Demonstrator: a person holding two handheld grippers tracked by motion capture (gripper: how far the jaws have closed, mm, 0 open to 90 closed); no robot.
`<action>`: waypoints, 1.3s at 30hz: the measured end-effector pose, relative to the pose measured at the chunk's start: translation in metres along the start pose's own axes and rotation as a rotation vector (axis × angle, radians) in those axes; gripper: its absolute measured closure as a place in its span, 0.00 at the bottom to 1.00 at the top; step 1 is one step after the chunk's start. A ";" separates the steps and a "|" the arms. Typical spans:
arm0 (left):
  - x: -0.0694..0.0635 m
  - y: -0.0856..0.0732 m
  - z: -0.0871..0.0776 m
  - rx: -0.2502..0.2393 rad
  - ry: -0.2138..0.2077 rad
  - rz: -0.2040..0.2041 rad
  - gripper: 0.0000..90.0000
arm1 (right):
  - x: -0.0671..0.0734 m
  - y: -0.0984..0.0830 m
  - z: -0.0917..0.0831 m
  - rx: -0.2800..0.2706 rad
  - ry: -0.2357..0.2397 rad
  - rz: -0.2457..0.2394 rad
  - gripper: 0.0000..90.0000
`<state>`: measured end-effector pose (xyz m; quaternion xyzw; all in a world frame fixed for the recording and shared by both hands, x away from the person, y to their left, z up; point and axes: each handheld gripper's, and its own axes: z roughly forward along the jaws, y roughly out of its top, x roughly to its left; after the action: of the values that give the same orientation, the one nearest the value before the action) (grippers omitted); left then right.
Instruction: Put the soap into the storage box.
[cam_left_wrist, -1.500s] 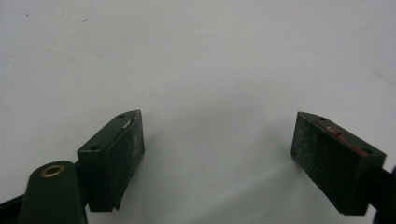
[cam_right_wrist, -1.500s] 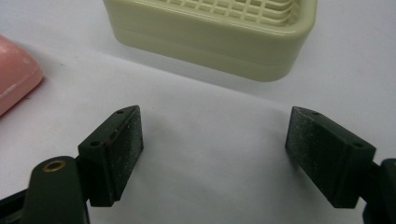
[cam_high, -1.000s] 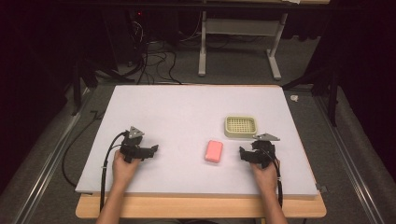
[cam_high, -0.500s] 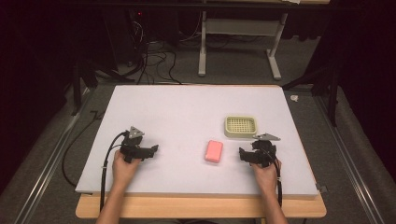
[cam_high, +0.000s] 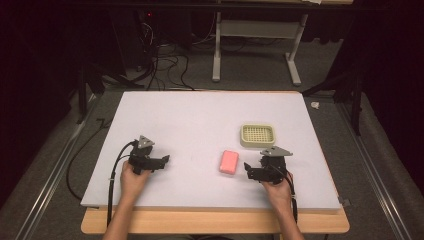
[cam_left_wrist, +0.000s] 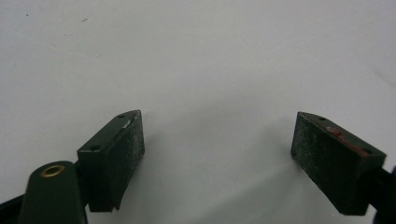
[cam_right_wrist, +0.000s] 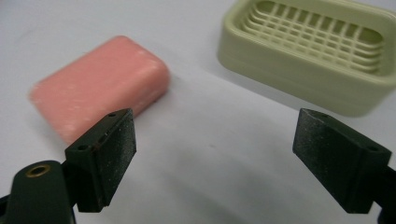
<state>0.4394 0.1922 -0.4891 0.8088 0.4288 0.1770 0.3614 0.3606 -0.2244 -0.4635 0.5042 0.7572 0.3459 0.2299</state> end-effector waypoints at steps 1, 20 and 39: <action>0.000 0.000 0.000 0.000 0.000 0.000 0.20 | 0.005 0.002 -0.001 -0.007 0.018 -0.018 0.15; 0.000 0.000 0.000 0.000 0.000 0.000 0.20 | 0.042 0.017 0.012 0.006 0.094 -0.133 0.14; 0.000 0.000 0.000 0.000 0.000 0.000 0.20 | 0.055 0.026 0.029 0.031 0.102 -0.166 0.14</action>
<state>0.4395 0.1922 -0.4891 0.8088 0.4288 0.1770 0.3614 0.3757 -0.1585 -0.4630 0.4250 0.8122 0.3392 0.2113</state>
